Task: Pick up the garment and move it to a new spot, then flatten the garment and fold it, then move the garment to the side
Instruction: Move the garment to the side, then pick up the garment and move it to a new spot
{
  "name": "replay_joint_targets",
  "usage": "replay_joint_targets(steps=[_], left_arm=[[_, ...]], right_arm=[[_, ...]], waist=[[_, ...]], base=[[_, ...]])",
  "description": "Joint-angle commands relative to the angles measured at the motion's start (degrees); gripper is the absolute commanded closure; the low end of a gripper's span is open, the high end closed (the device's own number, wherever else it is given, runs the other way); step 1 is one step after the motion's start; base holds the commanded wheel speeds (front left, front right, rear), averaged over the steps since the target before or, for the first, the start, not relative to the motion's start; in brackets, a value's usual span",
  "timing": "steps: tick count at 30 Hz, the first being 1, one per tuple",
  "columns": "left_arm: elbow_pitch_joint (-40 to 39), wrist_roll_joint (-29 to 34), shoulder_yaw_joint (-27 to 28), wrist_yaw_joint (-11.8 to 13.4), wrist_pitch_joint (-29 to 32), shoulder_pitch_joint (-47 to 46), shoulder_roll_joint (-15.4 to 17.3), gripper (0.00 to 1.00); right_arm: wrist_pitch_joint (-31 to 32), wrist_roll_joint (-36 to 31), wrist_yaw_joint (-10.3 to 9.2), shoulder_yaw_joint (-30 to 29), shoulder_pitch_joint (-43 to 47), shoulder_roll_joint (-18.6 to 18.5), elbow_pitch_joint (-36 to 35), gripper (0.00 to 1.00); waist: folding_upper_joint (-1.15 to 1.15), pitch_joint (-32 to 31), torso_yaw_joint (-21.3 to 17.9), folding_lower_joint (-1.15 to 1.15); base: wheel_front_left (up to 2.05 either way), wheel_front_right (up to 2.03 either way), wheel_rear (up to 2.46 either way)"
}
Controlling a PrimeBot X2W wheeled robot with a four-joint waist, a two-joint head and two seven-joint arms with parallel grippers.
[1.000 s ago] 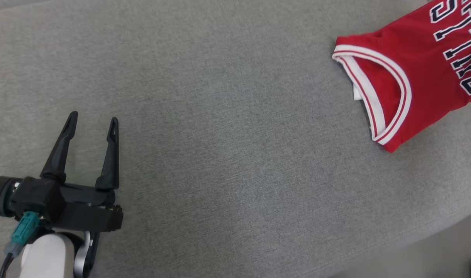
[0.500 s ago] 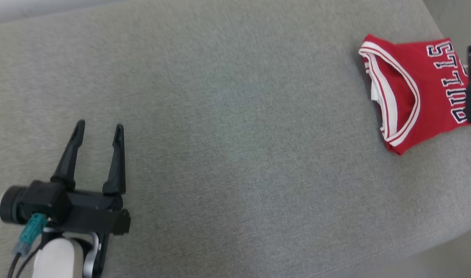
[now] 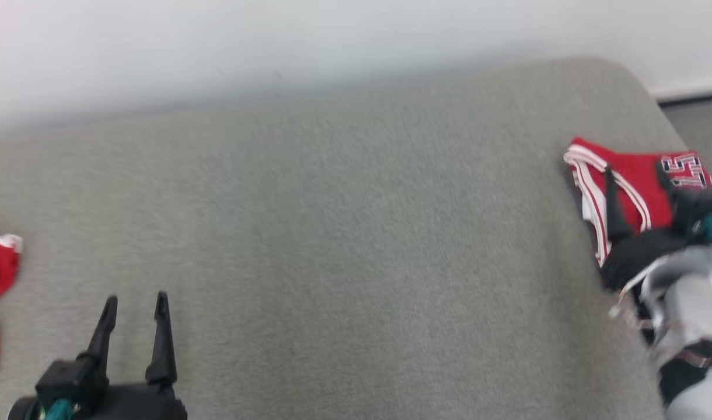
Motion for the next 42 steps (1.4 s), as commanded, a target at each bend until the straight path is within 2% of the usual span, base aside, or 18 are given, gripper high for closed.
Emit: replay_joint_targets(steps=[1,7,13,18,25,42], left_arm=[[0.02,-0.47,0.32,0.25,0.00,0.95,-0.24,0.00],[-0.34,-0.20,1.99,0.60,0.01,5.54,-0.86,0.00],[-1.41,0.29,2.85,0.88,0.01,9.20,-1.43,0.00],[-1.04,-0.19,3.34,0.78,0.01,10.32,-1.71,0.00],[-0.55,-0.14,2.53,0.20,0.01,10.85,-1.90,0.00],[0.08,-0.54,1.13,-0.14,0.01,9.22,-2.07,0.00]], right_arm=[[-0.29,0.44,-0.17,0.04,1.55,0.60,-0.46,0.00],[-1.19,1.59,-0.17,1.44,12.43,4.38,-7.88,0.00],[-0.05,1.83,-0.17,1.65,22.34,6.73,-14.51,0.00],[0.67,1.68,-0.17,1.28,27.44,7.81,-17.35,0.00],[1.68,0.88,-0.17,1.11,29.85,8.72,-20.39,0.00],[3.11,2.41,-0.17,1.92,30.72,9.36,-22.73,0.00]], waist=[[0.00,-6.91,5.34,0.01],[0.00,-10.28,6.62,0.01],[0.00,-12.40,7.41,0.01],[0.00,-13.28,7.72,0.01],[0.00,-14.06,7.38,0.01],[0.00,-14.16,6.77,0.01]], base=[[0.00,0.00,0.00],[0.00,0.00,0.00],[0.00,0.00,0.00],[0.00,0.00,0.00],[0.00,0.00,0.00],[0.00,0.00,0.00]])
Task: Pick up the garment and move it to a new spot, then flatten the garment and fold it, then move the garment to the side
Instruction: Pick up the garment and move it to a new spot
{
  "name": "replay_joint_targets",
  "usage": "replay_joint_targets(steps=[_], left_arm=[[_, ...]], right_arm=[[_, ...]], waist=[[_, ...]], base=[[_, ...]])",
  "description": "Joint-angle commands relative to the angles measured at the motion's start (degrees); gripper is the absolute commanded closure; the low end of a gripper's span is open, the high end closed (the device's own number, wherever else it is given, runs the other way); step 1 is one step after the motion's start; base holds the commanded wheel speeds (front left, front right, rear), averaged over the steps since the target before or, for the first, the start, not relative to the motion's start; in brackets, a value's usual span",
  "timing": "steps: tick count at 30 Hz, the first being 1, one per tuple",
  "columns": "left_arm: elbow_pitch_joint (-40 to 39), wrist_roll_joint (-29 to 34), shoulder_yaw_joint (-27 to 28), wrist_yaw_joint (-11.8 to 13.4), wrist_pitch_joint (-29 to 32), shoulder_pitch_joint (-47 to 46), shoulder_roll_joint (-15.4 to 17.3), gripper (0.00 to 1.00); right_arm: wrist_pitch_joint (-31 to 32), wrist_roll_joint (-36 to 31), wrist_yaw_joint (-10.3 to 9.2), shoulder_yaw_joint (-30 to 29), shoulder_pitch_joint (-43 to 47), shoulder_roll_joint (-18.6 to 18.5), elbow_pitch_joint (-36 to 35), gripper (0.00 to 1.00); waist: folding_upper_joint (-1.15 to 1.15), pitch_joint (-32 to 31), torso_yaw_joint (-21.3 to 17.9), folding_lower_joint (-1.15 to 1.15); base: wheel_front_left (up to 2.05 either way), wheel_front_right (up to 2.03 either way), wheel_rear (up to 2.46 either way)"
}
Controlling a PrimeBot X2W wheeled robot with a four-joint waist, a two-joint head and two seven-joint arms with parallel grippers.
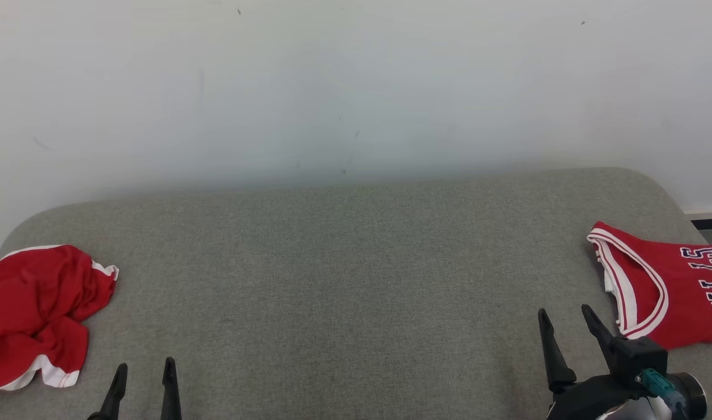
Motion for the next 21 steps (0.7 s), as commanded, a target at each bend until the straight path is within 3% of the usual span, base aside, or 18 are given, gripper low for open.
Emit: replay_joint_targets(steps=[1,12,21], left_arm=[[-0.05,-0.22,-0.03,-0.03,0.02,-0.34,-0.06,0.00],[-0.23,-0.41,0.25,0.45,0.02,-0.67,-0.05,0.00],[-0.35,0.55,0.28,0.24,0.02,-0.58,0.25,0.00]], right_arm=[[-0.03,0.49,-0.17,0.07,0.57,0.15,-0.08,0.00],[0.22,0.72,-0.17,-0.38,1.29,0.32,0.11,0.00],[-0.34,0.52,-0.17,-0.59,1.66,0.83,-0.02,0.00]], waist=[[0.00,0.08,-0.02,0.00],[0.00,0.25,1.73,0.00],[0.00,-0.20,8.89,0.00]], base=[[0.00,0.00,0.00],[0.00,0.00,0.00],[0.00,0.00,0.00]])
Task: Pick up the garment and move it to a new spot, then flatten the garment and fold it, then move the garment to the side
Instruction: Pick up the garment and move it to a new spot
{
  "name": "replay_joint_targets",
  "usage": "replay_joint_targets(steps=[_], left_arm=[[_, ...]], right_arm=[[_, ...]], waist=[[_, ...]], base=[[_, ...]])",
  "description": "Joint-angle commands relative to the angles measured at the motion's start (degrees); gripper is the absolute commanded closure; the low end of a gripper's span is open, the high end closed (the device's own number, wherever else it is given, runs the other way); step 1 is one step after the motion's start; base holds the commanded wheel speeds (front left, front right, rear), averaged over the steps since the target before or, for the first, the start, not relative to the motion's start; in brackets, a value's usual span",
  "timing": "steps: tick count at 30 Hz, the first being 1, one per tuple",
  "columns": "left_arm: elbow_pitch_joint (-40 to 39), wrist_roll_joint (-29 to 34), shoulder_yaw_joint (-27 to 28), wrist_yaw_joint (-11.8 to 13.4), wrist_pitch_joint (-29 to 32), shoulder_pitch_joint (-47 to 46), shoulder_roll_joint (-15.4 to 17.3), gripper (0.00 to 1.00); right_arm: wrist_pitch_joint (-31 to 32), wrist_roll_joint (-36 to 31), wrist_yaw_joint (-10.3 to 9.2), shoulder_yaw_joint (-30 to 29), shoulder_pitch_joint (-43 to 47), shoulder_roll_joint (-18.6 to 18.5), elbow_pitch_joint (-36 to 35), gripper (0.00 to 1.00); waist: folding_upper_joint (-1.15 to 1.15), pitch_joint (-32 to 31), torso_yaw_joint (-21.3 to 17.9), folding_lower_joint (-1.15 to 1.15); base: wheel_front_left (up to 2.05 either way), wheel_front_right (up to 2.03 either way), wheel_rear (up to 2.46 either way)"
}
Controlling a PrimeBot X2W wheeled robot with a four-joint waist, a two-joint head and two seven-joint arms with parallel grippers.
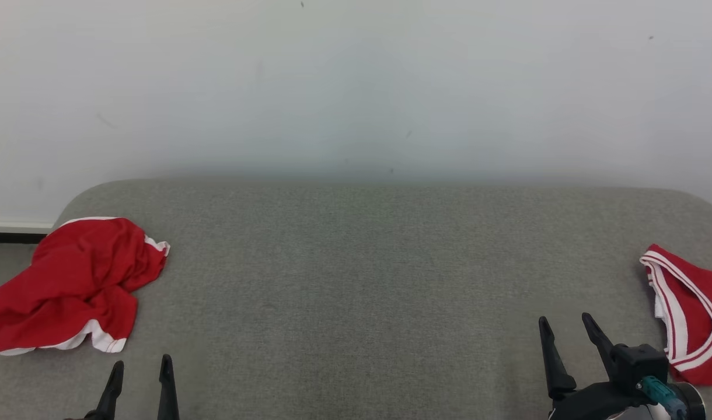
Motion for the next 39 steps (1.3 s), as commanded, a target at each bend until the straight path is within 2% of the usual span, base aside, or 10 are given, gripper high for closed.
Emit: replay_joint_targets(steps=[1,11,18,26,39], left_arm=[[0.01,0.72,0.14,-0.24,0.02,0.01,0.34,0.00],[0.05,0.81,0.82,-0.21,0.02,1.15,1.56,0.00],[0.22,0.28,1.58,0.08,0.02,1.27,2.28,0.00],[-0.23,0.15,1.91,0.43,0.02,1.76,2.67,0.00],[-0.22,-0.40,2.88,0.89,0.06,1.52,3.54,0.00]], right_arm=[[-0.38,-0.13,-0.17,0.21,0.38,0.36,0.14,0.00],[-1.53,0.43,-0.17,0.84,0.31,1.31,1.08,0.00],[-2.09,0.97,-0.17,1.80,-0.47,1.81,2.41,0.00],[-2.50,1.22,-0.17,1.89,-0.22,2.11,3.17,0.00],[-2.63,1.53,-0.17,2.83,-0.63,2.21,2.73,0.00]], waist=[[0.00,-0.36,3.71,0.00],[0.00,-1.05,13.01,0.00],[0.00,-1.14,17.07,0.00],[0.00,-1.04,19.37,0.00],[0.00,0.14,19.53,0.00]], base=[[0.00,0.00,0.00],[0.00,0.00,0.00],[0.00,0.00,0.00],[0.00,0.00,0.00],[0.00,0.00,0.00]])
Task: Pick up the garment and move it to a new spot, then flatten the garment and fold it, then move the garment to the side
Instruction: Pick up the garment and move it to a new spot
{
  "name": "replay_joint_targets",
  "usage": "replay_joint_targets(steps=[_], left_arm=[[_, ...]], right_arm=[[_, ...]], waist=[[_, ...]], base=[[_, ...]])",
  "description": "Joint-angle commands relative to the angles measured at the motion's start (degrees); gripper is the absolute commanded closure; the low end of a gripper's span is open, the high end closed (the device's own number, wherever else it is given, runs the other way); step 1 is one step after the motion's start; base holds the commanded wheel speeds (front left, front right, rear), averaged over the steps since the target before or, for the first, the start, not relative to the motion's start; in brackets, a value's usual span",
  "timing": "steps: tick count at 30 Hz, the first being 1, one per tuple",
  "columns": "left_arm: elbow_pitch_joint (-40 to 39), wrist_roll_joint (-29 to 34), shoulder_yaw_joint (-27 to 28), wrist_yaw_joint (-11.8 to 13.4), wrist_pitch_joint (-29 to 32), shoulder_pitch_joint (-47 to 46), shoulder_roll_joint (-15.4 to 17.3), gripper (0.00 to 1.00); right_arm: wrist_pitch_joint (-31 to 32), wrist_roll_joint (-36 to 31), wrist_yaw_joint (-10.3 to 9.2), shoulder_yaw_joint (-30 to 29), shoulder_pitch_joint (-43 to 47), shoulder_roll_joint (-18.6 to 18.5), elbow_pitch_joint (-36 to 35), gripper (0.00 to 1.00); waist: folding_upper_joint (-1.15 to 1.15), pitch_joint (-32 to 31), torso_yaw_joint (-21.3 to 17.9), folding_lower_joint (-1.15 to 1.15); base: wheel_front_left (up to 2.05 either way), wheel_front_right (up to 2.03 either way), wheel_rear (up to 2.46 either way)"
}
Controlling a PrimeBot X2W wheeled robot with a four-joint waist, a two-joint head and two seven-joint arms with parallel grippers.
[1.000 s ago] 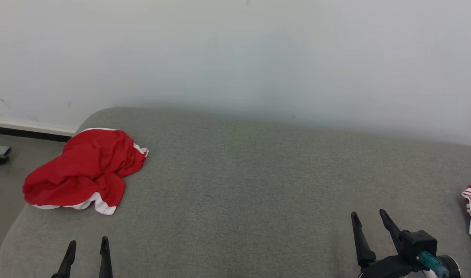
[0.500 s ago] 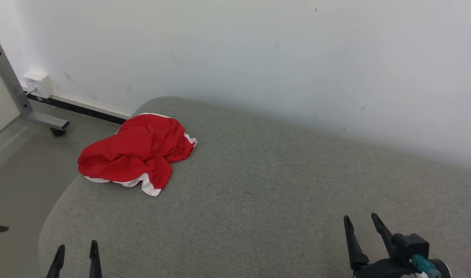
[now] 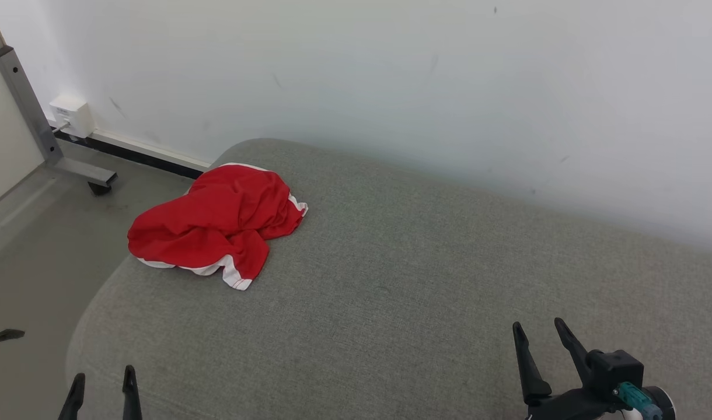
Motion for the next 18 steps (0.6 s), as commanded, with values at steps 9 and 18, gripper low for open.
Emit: replay_joint_targets(steps=[9,18], left_arm=[[6.95,-6.40,3.01,-0.82,5.15,-14.30,2.90,0.00],[17.12,-20.52,10.77,0.24,17.23,-33.87,4.73,0.00]], right_arm=[[2.63,-0.76,-0.17,3.85,-4.28,-2.59,-5.05,0.00],[4.97,-0.13,-0.17,10.40,-13.10,-4.95,-11.80,0.00]], waist=[[0.00,10.23,-5.45,0.00],[0.00,25.69,-13.84,0.00]], base=[[0.00,0.00,0.00],[0.00,0.00,0.00]])
